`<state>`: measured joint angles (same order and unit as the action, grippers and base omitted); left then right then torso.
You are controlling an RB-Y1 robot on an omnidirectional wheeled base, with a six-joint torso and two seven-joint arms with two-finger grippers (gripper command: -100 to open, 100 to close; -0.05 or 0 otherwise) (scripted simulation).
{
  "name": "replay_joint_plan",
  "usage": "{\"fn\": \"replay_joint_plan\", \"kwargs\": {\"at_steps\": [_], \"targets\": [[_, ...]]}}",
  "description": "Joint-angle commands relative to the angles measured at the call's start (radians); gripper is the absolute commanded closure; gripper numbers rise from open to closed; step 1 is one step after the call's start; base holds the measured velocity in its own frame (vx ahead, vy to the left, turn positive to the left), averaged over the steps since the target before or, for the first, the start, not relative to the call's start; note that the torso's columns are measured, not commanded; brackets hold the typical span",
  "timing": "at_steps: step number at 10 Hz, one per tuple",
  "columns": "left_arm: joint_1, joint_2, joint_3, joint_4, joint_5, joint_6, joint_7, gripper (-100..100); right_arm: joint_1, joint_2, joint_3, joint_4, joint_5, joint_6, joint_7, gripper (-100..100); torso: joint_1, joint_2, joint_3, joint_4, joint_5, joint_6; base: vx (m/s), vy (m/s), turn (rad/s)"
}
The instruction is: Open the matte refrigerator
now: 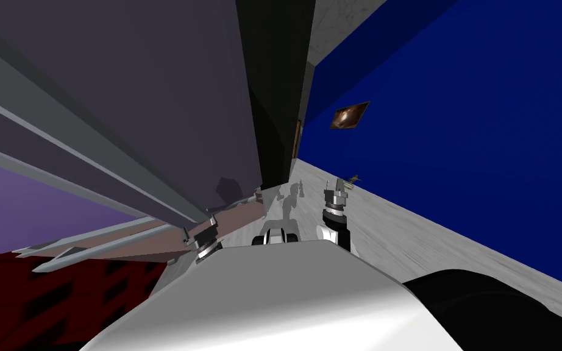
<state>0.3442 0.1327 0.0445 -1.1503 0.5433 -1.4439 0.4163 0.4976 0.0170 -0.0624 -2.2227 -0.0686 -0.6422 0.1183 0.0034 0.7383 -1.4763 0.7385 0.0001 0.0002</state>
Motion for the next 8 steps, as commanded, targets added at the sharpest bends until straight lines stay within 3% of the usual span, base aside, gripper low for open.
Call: {"fn": "replay_joint_plan", "kwargs": {"at_steps": [1,3,5,6,8], "targets": [[-0.020,0.015,0.014,-0.033,0.006,0.054,-0.011,-100,0.000,0.000,0.000,0.000,0.000,0.000,0.000,0,0.001,0.001,0.000,0.001,-0.001,0.000,-0.025,-0.024,0.032],[-0.039,0.030,0.028,-0.065,0.013,0.107,-0.022,-100,0.000,0.000,0.000,0.000,0.000,0.000,0.000,0,-0.006,0.002,0.000,0.004,-0.006,0.001,-0.028,-0.010,0.033],[-0.035,0.027,0.027,-0.057,0.014,0.114,-0.025,-100,0.000,0.000,0.000,0.000,0.000,0.000,0.000,0,-0.013,0.003,0.001,0.005,-0.008,0.002,-0.010,0.003,0.018],[-0.049,0.038,0.035,-0.081,0.016,0.134,-0.028,100,0.000,0.000,0.000,0.000,0.000,0.000,0.000,0,-0.012,0.003,0.001,0.003,-0.006,0.001,-0.009,-0.012,-0.006],[-0.039,0.030,0.028,-0.065,0.013,0.107,-0.022,100,0.000,0.000,0.000,0.000,0.000,0.000,0.000,0,-0.015,0.007,0.003,0.007,-0.011,0.000,0.012,0.001,-0.018]]}}
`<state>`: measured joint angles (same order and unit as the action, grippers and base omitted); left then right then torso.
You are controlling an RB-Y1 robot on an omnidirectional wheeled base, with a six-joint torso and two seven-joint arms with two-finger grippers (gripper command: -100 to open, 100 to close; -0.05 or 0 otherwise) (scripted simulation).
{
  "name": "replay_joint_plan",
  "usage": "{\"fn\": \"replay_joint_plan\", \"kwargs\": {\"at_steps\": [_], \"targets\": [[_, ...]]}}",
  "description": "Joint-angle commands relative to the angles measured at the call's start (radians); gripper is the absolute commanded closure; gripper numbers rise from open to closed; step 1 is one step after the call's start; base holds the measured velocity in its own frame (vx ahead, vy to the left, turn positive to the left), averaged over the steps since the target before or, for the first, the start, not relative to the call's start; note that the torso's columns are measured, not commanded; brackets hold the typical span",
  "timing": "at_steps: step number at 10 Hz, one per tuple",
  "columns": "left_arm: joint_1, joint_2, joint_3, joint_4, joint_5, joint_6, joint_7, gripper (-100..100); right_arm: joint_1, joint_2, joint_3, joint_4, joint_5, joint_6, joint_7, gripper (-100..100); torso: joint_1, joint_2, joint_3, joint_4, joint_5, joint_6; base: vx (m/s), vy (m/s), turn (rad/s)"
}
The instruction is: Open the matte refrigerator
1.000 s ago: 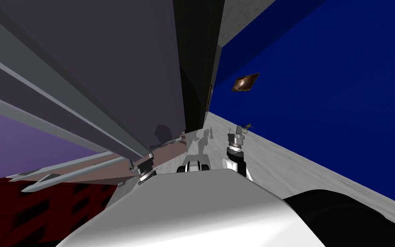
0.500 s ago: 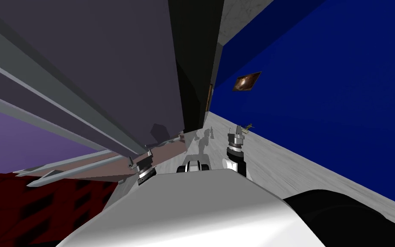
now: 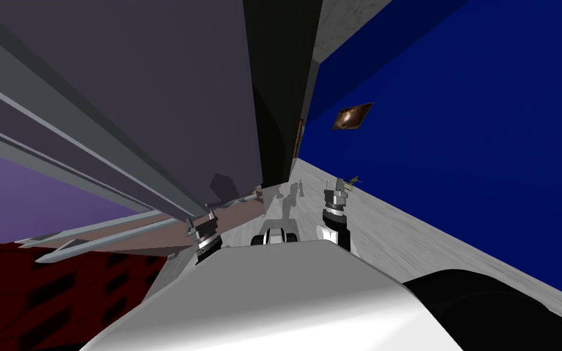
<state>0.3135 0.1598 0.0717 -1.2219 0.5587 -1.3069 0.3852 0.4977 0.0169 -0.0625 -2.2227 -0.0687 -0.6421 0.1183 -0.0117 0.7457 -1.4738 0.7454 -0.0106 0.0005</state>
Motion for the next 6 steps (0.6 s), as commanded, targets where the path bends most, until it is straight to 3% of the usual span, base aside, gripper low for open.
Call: {"fn": "replay_joint_plan", "kwargs": {"at_steps": [1,6], "targets": [[-0.004,-0.001,-0.003,0.015,-0.004,-0.043,0.012,100,0.000,0.000,0.000,0.000,0.000,0.000,0.000,0,0.001,0.000,0.000,0.000,0.001,0.000,0.014,0.008,-0.009],[0.026,-0.023,-0.024,0.063,-0.014,-0.124,0.028,100,0.000,0.000,0.000,0.000,0.000,0.000,0.000,0,0.007,-0.002,0.000,-0.004,0.007,-0.002,0.016,0.011,-0.024]]}}
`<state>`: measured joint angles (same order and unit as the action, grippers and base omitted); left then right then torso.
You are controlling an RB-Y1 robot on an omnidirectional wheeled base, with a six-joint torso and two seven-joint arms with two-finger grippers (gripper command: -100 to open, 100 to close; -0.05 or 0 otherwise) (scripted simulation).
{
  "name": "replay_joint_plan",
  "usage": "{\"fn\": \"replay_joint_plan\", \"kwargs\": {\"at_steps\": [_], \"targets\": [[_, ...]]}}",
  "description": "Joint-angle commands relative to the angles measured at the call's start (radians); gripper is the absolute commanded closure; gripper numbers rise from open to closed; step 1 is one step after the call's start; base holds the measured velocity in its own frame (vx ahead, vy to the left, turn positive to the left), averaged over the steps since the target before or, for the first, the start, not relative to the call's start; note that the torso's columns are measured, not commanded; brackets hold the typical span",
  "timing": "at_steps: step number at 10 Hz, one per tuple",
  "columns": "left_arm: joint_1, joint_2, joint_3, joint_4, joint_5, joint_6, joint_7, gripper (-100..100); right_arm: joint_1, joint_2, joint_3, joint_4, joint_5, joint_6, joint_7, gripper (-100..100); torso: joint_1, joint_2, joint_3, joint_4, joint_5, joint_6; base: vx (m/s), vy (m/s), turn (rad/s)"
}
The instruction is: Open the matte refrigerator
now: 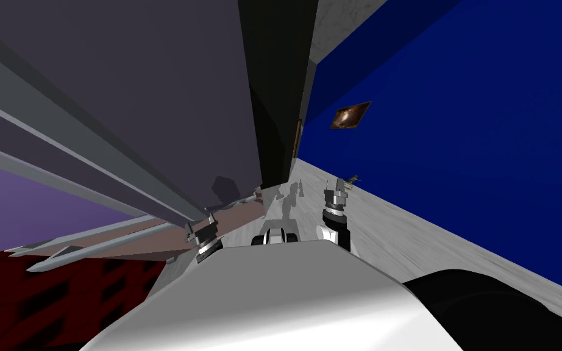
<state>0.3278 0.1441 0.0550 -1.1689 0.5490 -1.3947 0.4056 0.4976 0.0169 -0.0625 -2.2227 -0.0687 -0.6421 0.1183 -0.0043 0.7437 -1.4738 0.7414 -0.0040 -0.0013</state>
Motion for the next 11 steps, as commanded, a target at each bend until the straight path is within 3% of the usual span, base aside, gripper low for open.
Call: {"fn": "replay_joint_plan", "kwargs": {"at_steps": [1,2,3,5,11], "targets": [[0.016,-0.011,-0.011,0.019,-0.006,-0.049,0.011,100,0.000,0.000,0.000,0.000,0.000,0.000,0.000,0,0.002,0.000,0.000,-0.001,0.001,0.000,0.017,0.009,-0.023],[0.009,-0.007,-0.008,0.021,-0.004,-0.037,0.009,100,0.000,0.000,0.000,0.000,0.000,0.000,0.000,0,0.003,-0.001,0.000,-0.002,0.003,-0.001,0.009,-0.001,-0.009],[0.016,-0.017,0.010,0.001,0.013,-0.026,-0.014,100,0.000,0.000,0.000,0.000,0.000,0.000,0.000,0,0.004,-0.001,0.000,-0.002,0.003,0.000,0.061,-0.123,0.101],[0.023,-0.026,0.029,-0.020,0.031,-0.013,-0.038,100,0.000,0.000,0.000,0.000,0.000,0.000,0.000,0,-0.006,-0.002,-0.001,-0.002,0.000,-0.002,0.027,-0.201,0.152],[0.044,-0.052,0.086,-0.086,0.085,0.028,-0.111,100,0.000,0.000,0.000,0.000,0.000,0.000,0.000,0,-0.003,-0.001,-0.002,0.001,-0.004,0.001,0.033,-0.209,0.097]]}}
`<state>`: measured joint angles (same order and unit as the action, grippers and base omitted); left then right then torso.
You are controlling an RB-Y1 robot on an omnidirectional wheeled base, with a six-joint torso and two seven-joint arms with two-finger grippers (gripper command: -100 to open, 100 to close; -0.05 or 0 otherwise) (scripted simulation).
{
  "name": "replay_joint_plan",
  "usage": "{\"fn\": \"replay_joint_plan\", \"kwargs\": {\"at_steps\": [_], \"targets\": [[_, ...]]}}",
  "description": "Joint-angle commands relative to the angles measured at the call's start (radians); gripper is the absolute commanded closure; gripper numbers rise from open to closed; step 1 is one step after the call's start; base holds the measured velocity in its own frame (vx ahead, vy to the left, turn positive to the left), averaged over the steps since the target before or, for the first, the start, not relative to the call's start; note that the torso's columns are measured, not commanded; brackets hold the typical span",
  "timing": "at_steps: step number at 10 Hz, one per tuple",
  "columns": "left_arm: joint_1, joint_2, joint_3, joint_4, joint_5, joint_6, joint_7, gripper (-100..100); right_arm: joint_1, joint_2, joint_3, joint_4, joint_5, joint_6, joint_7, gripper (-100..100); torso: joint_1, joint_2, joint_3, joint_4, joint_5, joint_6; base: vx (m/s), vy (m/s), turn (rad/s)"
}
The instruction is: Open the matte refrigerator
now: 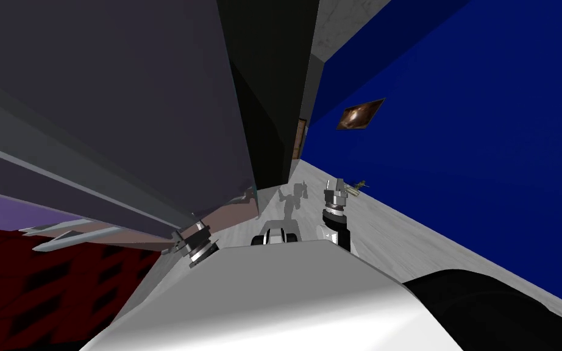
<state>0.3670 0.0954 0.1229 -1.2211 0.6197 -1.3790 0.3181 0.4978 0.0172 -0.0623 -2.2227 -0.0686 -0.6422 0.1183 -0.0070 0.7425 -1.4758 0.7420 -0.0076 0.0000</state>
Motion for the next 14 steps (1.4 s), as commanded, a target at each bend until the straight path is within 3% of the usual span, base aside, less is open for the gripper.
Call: {"fn": "replay_joint_plan", "kwargs": {"at_steps": [1,2,10,11,14], "targets": [[0.007,-0.006,0.008,-0.018,0.008,0.010,-0.013,100,0.000,0.000,0.000,0.000,0.000,0.000,0.000,0,-0.001,0.002,0.001,0.001,-0.001,-0.002,0.008,-0.086,0.035],[0.021,-0.023,0.022,-0.029,0.025,0.001,-0.039,100,0.000,0.000,0.000,0.000,0.000,0.000,0.000,0,0.005,0.002,0.001,0.001,0.000,0.000,0.063,-0.135,0.061],[0.060,-0.079,0.077,-0.081,0.085,-0.055,-0.128,100,0.000,0.000,0.000,0.000,0.000,0.000,0.000,0,-0.002,0.002,0.000,0.001,-0.002,-0.001,0.074,-0.193,0.072],[0.058,-0.079,0.069,-0.071,0.082,-0.038,-0.122,100,0.000,0.000,0.000,0.000,0.000,0.000,0.000,0,-0.002,0.002,0.000,0.001,-0.003,-0.002,0.033,-0.076,0.024],[0.076,-0.107,0.091,-0.084,0.122,-0.083,-0.170,100,0.000,0.000,0.000,0.000,0.000,0.000,0.000,0,-0.005,-0.005,-0.002,-0.003,0.001,-0.001,0.130,-0.186,0.068]]}}
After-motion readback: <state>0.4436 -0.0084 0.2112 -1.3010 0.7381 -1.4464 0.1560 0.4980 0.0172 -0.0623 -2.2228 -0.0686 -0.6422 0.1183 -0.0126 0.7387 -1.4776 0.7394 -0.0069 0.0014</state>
